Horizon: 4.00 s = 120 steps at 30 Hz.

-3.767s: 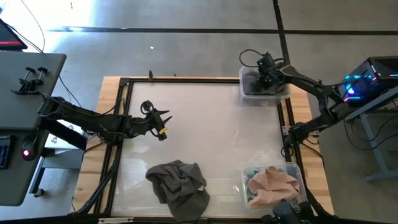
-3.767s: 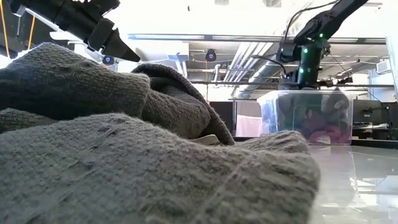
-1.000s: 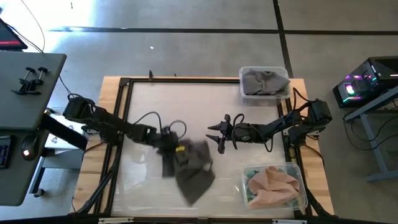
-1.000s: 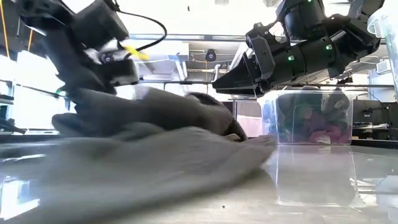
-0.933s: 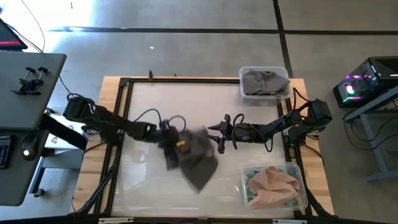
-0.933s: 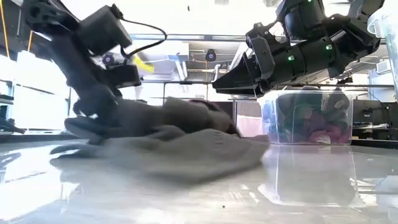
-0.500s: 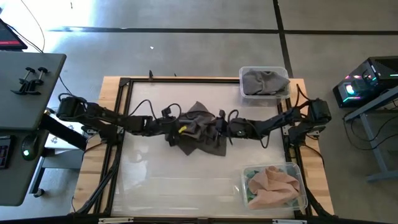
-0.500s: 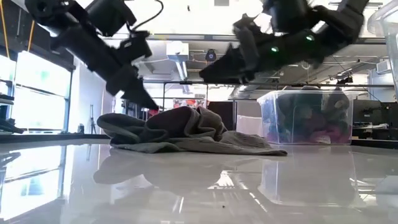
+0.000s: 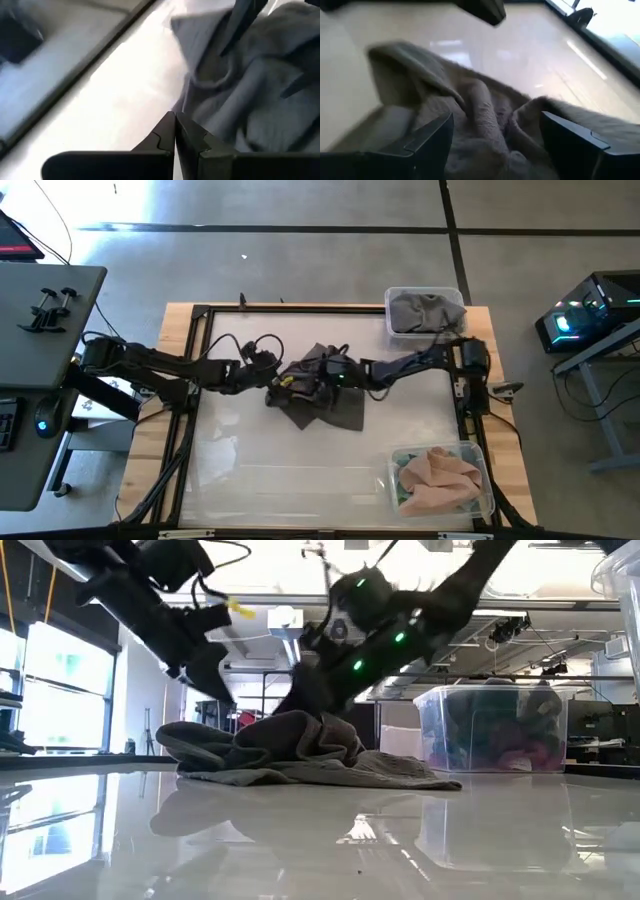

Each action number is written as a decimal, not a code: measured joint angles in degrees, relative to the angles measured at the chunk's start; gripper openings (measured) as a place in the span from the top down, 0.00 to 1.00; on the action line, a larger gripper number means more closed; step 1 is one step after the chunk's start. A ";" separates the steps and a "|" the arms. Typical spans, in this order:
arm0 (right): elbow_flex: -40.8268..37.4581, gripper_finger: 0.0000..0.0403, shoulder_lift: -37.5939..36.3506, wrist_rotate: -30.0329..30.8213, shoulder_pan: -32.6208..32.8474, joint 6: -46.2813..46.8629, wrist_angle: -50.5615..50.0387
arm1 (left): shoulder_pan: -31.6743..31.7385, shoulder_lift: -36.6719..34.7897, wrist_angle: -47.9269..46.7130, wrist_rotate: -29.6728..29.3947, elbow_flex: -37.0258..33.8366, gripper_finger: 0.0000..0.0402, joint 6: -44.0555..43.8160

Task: Sort towels by color in basket
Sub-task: Put the black towel into the top transparent bin

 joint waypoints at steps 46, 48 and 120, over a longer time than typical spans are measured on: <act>7.08 0.95 -42.57 67.73 13.51 14.30 -77.01 | -3.32 -1.17 -9.94 -2.32 -2.91 1.00 -10.07; 7.08 0.96 -47.62 72.88 12.36 9.70 -75.53 | -3.32 -1.17 -8.40 -2.32 -2.91 1.00 -8.19; 7.33 0.92 -25.77 -0.61 -52.44 4.28 -76.94 | -3.15 -1.15 6.02 1.46 -2.91 1.00 3.12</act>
